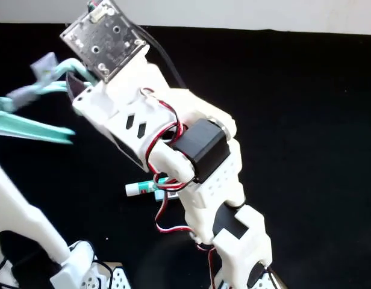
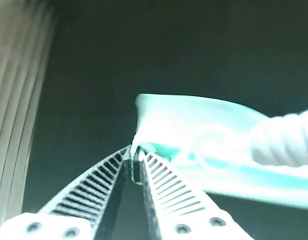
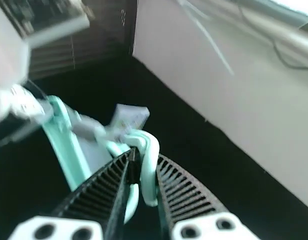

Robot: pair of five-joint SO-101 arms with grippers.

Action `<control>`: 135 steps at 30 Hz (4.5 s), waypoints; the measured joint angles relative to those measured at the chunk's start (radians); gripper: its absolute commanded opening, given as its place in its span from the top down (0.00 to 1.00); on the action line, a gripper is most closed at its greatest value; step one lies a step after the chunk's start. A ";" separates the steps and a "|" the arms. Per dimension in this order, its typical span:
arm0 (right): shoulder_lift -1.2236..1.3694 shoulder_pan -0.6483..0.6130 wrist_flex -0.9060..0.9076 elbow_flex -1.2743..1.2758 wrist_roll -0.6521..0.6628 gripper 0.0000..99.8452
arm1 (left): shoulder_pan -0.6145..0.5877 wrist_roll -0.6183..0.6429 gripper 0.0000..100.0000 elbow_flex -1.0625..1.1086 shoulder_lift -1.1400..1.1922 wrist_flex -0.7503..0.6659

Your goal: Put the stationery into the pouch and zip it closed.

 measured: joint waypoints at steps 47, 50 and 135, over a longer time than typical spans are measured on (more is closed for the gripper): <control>-0.002 0.265 0.158 0.057 -0.210 0.79 | 0.155 0.508 0.99 0.261 -0.018 -0.103; -0.002 0.265 0.158 0.172 -0.215 0.79 | 0.160 0.512 0.99 0.259 -0.018 -0.103; 0.000 0.423 0.153 1.043 -0.025 0.85 | 0.589 0.911 0.99 0.189 0.241 -0.489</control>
